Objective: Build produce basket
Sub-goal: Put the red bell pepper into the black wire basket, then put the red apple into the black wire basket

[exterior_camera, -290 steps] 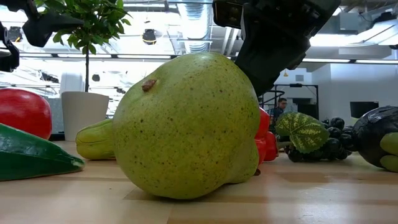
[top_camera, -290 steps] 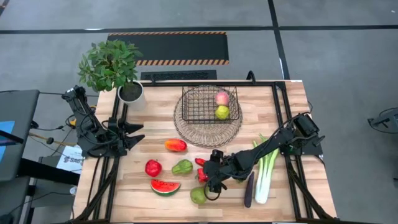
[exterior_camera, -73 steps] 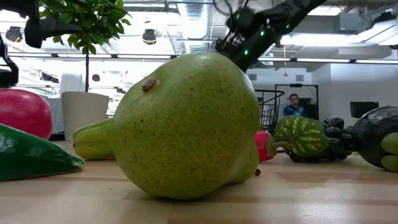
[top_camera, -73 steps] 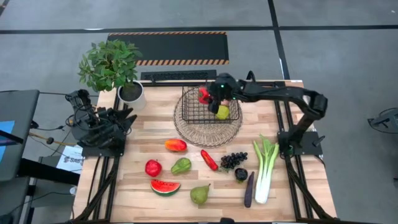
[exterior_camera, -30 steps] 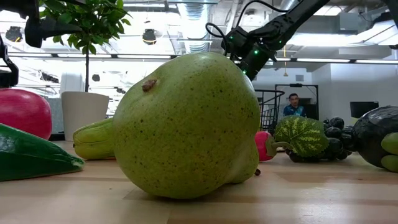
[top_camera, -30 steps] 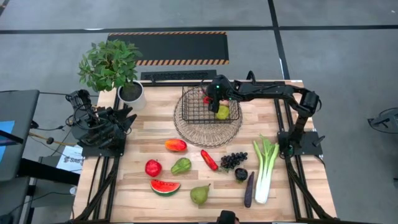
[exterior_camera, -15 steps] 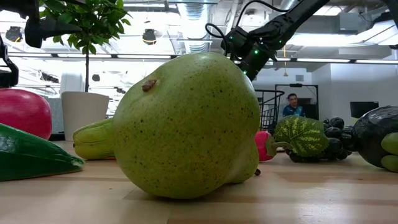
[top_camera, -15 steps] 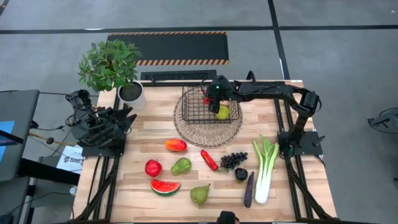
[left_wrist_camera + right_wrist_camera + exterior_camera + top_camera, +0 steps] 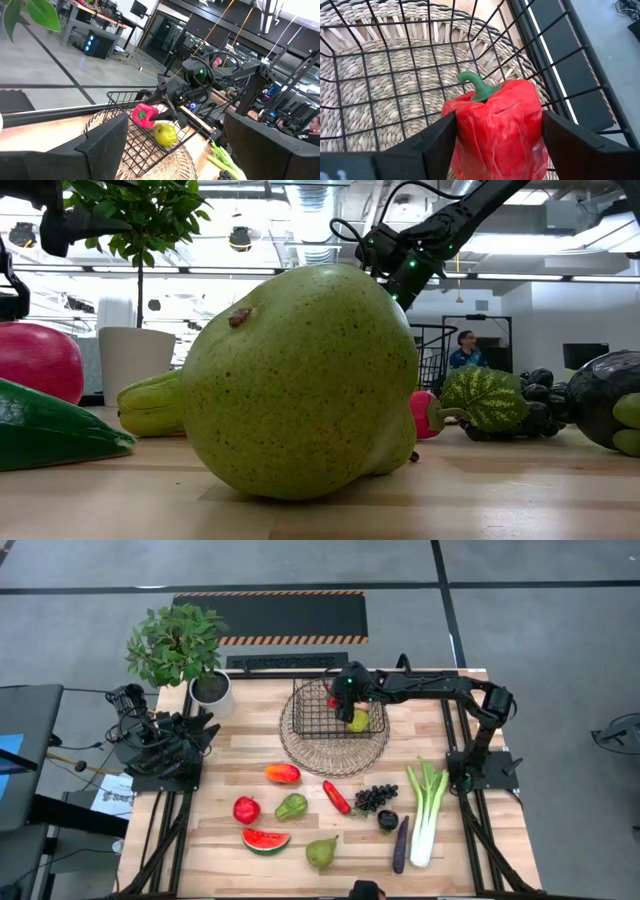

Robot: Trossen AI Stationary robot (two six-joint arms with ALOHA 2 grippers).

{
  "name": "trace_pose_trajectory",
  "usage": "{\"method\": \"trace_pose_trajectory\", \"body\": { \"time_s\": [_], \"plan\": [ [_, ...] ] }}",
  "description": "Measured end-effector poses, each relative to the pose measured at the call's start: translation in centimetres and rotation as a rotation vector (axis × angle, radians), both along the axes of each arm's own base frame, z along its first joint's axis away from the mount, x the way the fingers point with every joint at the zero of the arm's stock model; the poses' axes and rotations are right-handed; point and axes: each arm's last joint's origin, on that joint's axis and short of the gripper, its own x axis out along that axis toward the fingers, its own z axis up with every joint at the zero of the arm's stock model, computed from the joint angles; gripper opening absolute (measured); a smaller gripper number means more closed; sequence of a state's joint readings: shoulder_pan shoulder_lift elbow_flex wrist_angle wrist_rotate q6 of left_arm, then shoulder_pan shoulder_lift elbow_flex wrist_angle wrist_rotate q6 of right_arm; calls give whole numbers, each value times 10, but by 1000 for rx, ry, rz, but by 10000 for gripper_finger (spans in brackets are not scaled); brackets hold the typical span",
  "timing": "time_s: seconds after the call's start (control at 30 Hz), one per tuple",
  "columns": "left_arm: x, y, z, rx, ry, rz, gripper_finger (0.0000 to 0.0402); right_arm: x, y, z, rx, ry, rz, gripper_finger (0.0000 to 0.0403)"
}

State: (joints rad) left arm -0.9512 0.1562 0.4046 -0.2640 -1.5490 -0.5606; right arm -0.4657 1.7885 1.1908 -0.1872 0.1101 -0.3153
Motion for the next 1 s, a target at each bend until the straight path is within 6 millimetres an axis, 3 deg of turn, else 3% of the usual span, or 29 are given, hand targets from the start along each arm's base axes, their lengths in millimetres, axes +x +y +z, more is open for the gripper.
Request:
{"method": "trace_pose_trajectory", "body": {
  "time_s": [0.33, 0.6, 0.77, 0.9, 1.0],
  "plan": [
    [0, 0, 0, 0, 0, -2, 315, 3, 2, 9, -33, 35, -51, 369],
    [0, 0, 0, 0, 0, -3, 315, 14, 10, 29, -25, 29, -27, 381],
    [1, -1, 0, 6, 4, -29, 315, 29, 35, 65, -17, 41, 47, 380],
    [1, -1, 0, 14, 10, -35, 316, 45, 69, 98, 20, -56, 117, 381],
    [1, -1, 0, 15, 11, -35, 316, 56, 98, 113, 59, -145, 162, 381]
  ]
}}
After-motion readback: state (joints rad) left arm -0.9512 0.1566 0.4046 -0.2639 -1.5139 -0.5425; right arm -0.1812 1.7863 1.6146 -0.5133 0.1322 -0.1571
